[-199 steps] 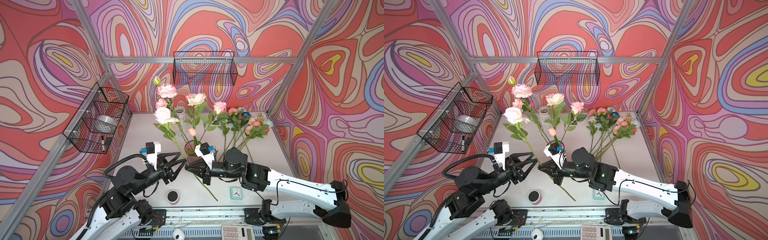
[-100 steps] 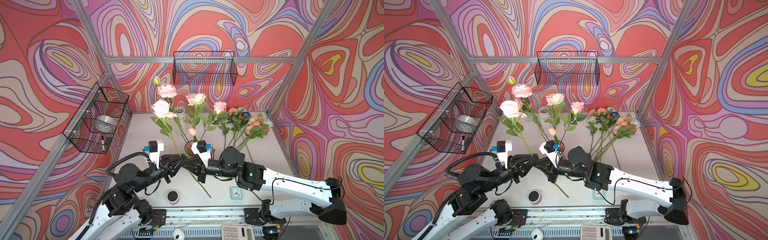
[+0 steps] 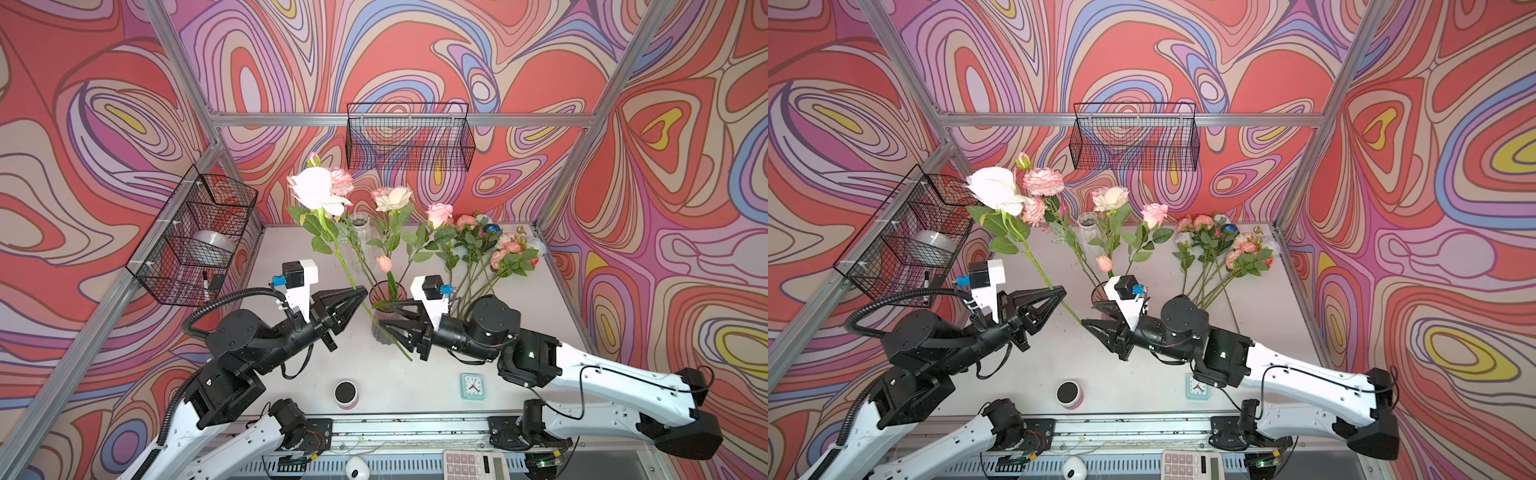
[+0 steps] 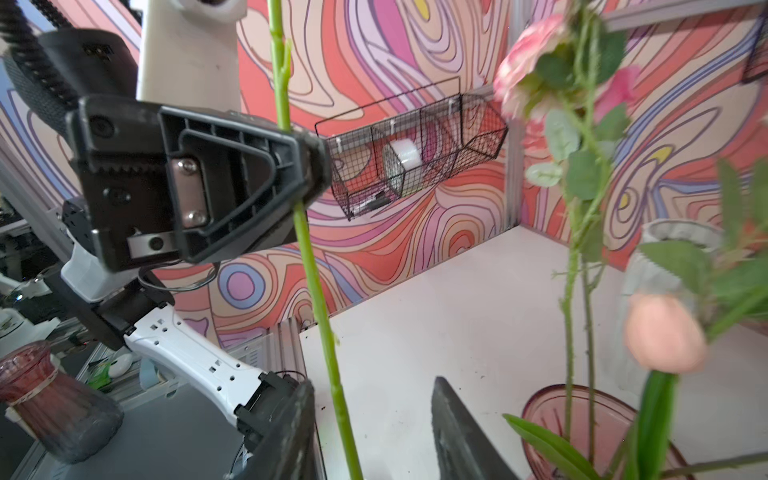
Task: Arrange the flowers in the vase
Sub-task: 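Close the left gripper on the rose stem while the right gripper opens and withdraws, then lower the cream rose stem into the pink vase with the left gripper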
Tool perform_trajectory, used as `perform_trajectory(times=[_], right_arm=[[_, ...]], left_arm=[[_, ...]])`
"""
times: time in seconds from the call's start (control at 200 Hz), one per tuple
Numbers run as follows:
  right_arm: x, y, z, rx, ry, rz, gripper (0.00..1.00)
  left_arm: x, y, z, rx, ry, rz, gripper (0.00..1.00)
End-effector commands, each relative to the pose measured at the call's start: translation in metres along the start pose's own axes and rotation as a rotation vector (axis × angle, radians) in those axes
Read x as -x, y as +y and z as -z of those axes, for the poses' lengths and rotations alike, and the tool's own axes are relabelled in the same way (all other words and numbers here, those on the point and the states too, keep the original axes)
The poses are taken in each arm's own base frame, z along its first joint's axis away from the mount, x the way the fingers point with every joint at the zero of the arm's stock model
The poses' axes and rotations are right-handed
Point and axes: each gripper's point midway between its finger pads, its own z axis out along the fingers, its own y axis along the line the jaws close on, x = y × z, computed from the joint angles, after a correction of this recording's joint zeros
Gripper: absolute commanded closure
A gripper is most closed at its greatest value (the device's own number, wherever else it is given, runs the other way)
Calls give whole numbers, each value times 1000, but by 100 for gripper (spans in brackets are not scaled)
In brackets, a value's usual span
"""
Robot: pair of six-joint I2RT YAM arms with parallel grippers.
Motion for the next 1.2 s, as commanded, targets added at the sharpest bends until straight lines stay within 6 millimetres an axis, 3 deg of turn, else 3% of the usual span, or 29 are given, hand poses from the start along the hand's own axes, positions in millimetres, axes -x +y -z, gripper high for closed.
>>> perform_trajectory(times=[0.0, 0.18, 0.446, 0.546, 0.791, 1.196], right_arm=[[10, -16, 20, -98, -35, 23, 53], [19, -19, 38, -121, -62, 23, 53], [22, -19, 48, -121, -71, 27, 54], [23, -19, 51, -123, -76, 26, 54], [22, -21, 58, -128, -83, 17, 55], [20, -24, 61, -144, -84, 10, 55]], left_arm=[[18, 8, -10, 76, 13, -130, 100], [43, 13, -30, 137, 21, -223, 100], [70, 16, -50, 183, -13, -326, 100], [67, 24, -60, 209, -1, -352, 100], [40, 41, -83, 225, 53, -341, 100], [17, 65, -93, 238, 98, -249, 100]])
